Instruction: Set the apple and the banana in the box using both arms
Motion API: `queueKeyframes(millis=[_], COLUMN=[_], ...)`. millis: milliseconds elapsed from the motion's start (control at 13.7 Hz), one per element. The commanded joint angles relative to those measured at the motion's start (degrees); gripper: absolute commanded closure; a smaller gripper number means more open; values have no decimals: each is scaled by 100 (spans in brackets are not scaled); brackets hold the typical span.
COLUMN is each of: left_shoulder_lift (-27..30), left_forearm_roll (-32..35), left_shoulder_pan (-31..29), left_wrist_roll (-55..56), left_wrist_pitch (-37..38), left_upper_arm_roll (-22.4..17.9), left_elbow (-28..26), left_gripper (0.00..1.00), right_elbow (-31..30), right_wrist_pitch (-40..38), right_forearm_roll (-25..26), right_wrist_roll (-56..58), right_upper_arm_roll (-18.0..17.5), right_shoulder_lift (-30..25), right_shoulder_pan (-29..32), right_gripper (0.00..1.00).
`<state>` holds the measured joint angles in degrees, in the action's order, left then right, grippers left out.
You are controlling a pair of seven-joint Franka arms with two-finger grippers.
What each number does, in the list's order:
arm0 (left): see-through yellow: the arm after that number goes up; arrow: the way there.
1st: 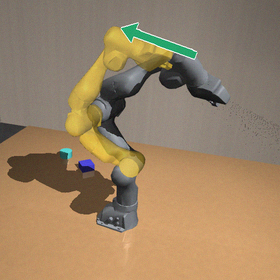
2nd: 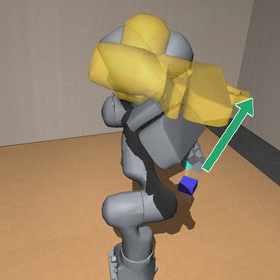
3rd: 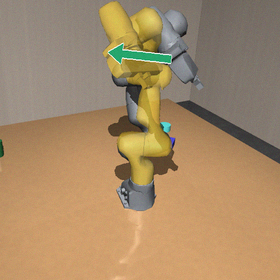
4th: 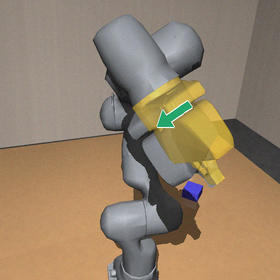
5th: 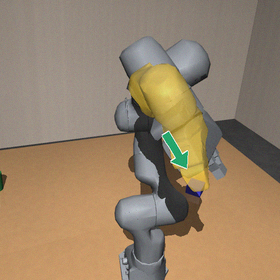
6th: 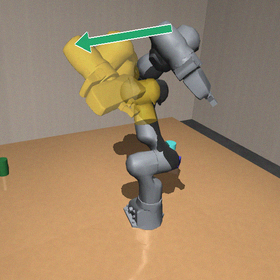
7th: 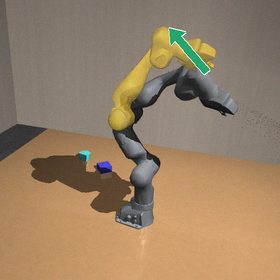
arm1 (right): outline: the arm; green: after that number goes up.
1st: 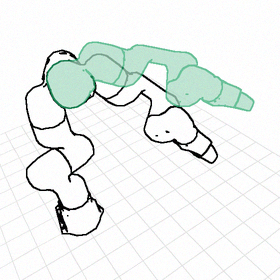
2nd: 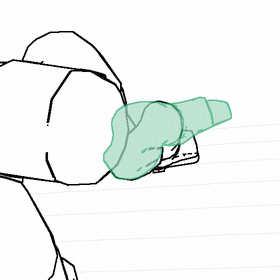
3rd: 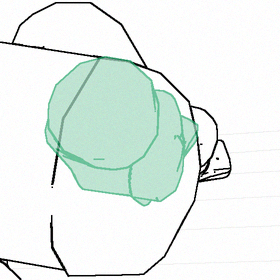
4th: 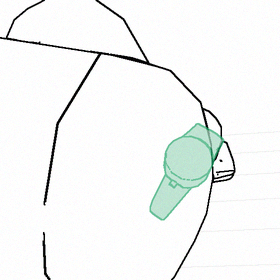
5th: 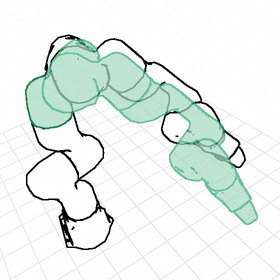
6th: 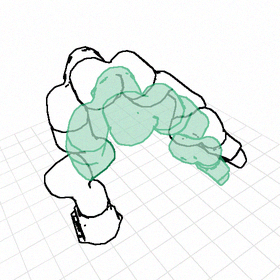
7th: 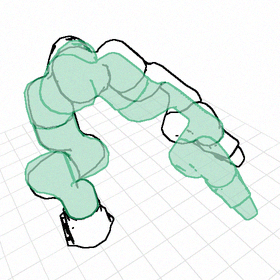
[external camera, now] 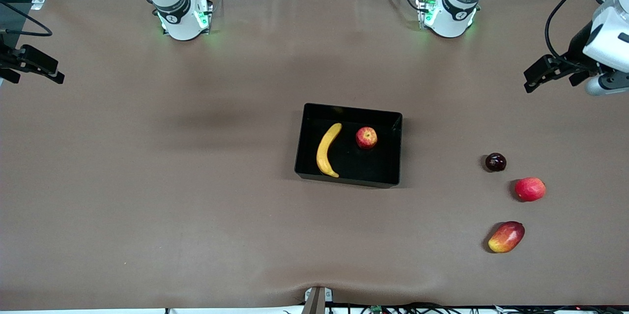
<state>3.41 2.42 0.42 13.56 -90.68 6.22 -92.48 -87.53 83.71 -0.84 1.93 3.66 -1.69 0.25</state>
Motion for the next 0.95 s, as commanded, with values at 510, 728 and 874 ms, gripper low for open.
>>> queueKeyframes(millis=[510,728,874], left_shoulder_lift=[107,107,107], left_forearm_roll=[13,13,13], left_shoulder_pan=[37,37,55], left_wrist_roll=[-547,-574,-574], left_wrist_pitch=[217,226,226], left_upper_arm_roll=[90,90,99], left_elbow=[-33,46,55], left_gripper=[0,0,0], right_elbow=[-132,-132,-132], right_wrist_pitch=[49,49,40], right_forearm_roll=[5,5,5], right_wrist_roll=[35,35,35], right_upper_arm_roll=[21,21,21], right_shoulder_lift=[-147,-147,-147], right_shoulder_pan=[19,19,19], right_gripper=[0,0,0])
